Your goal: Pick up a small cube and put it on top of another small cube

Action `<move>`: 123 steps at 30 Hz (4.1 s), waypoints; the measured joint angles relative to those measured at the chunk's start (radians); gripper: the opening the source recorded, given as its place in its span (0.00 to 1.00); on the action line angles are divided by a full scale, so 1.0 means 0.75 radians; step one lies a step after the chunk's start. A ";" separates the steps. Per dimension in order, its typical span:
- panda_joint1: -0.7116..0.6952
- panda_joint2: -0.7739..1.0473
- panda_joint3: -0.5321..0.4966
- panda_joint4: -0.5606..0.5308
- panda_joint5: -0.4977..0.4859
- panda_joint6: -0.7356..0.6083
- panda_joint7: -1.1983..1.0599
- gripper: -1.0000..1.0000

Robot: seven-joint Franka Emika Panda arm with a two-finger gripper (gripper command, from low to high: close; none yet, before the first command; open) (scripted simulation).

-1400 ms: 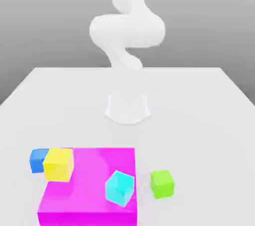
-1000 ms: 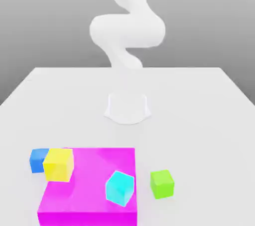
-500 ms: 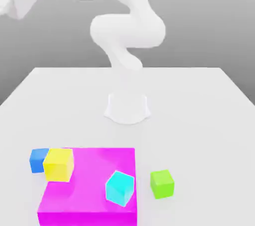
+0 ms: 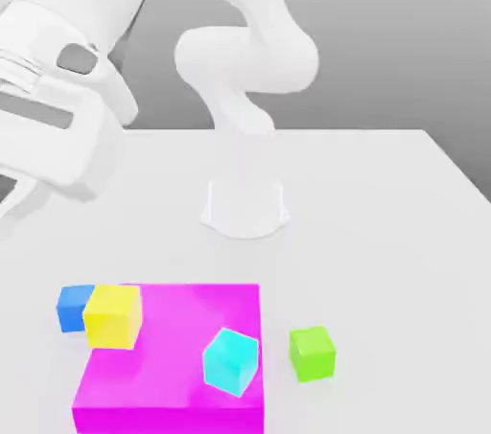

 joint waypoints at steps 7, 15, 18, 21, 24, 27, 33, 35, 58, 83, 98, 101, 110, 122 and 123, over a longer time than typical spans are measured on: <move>0.149 0.179 -0.260 0.010 -0.329 0.201 -0.417 0.50; 0.100 0.376 -0.336 0.039 -0.780 0.417 -0.822 0.50; 0.073 0.447 -0.355 0.048 -0.948 0.496 -0.977 0.50; 0.046 0.515 -0.371 0.056 -1.118 0.575 -1.129 0.50; 0.018 0.581 -0.384 0.062 -1.278 0.650 -1.275 0.50; -0.029 0.638 -0.345 0.065 -1.275 0.647 -1.355 0.50; -0.134 0.739 -0.244 0.078 -1.193 0.563 -1.450 0.50; -0.165 0.770 -0.217 0.086 -1.173 0.527 -1.475 0.00; -0.004 0.556 -0.357 0.083 -1.023 0.487 -1.152 0.00; 0.128 0.206 -0.268 -0.078 0.495 -0.295 0.187 0.00; 0.216 -0.022 -0.198 -0.199 1.236 -0.722 1.067 0.00; 0.234 -0.068 -0.186 -0.223 1.380 -0.807 1.246 0.00; 0.286 -0.208 -0.151 -0.296 1.808 -1.059 1.789 0.00; 0.324 -0.154 -0.100 -0.474 2.141 -0.936 2.207 0.00; 0.327 -0.120 -0.101 -0.484 2.158 -0.894 2.195 1.00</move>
